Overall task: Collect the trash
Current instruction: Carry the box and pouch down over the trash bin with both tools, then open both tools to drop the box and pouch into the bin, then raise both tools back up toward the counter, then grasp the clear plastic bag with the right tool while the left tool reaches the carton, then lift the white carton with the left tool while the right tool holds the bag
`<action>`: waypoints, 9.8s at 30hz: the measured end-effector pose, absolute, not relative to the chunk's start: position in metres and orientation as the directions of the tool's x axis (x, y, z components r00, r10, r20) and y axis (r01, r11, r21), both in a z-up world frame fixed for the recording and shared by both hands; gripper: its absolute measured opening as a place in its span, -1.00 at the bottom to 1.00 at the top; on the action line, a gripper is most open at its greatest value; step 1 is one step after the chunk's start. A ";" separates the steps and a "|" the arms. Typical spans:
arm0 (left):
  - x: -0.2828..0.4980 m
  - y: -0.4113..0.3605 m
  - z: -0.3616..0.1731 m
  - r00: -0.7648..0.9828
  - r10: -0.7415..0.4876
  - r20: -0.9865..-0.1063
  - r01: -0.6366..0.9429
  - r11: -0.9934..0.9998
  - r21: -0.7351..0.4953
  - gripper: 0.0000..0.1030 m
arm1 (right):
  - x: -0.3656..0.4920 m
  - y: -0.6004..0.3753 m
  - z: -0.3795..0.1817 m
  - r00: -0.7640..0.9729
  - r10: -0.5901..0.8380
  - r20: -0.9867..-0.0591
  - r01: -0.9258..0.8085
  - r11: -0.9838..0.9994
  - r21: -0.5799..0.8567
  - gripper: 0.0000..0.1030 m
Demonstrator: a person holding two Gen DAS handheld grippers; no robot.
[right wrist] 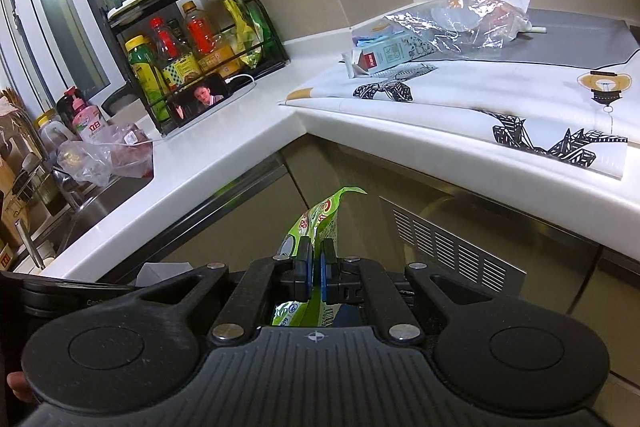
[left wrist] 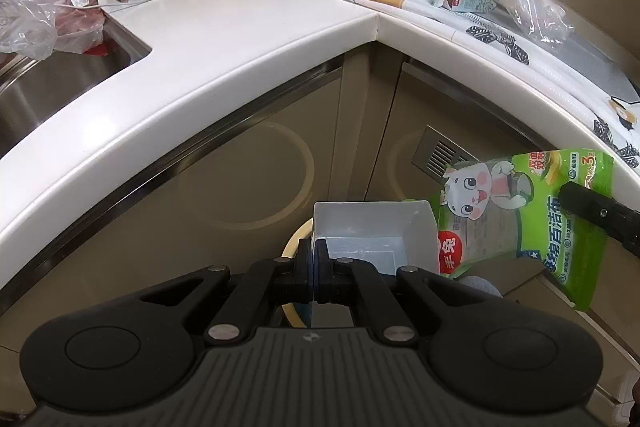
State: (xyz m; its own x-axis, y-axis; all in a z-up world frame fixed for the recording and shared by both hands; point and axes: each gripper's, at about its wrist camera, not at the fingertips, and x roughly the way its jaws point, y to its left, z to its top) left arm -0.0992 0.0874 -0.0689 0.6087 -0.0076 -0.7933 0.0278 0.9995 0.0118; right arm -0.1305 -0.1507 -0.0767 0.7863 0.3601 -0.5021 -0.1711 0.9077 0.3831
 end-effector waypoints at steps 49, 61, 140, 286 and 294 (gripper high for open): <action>-0.014 0.065 -0.185 0.386 0.016 -0.922 0.076 0.996 0.049 -1.00 | -0.054 -0.127 -0.183 0.599 0.279 -0.750 -0.096 0.956 0.279 -0.91; 0.000 0.055 -0.213 0.343 0.053 -0.938 0.095 0.991 0.091 -1.00 | -0.035 -0.120 -0.207 0.556 0.261 -0.789 -0.111 0.964 0.241 -0.91; -0.175 0.016 0.128 0.678 -0.011 -0.735 0.228 0.954 0.196 0.99 | -0.165 -0.179 -0.021 0.850 0.220 -0.479 -0.150 0.972 0.182 0.65; 0.167 -0.134 0.027 0.766 -0.021 -0.643 0.249 0.931 0.266 -0.36 | 0.055 -0.352 -0.054 0.989 0.028 -0.147 0.053 0.856 0.514 -0.58; 0.099 -0.098 0.054 0.793 -0.052 -0.606 0.226 0.950 0.214 -0.36 | 0.057 -0.357 -0.057 0.989 0.030 -0.147 0.055 0.839 0.542 -0.58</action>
State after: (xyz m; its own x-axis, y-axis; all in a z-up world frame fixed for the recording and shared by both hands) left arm 0.0992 -0.0978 0.0536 0.7935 -0.0518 -0.6064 0.2258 0.9503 0.2142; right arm 0.0571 -0.3570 -0.0568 0.9888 0.0298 -0.1465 0.0550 0.8388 0.5416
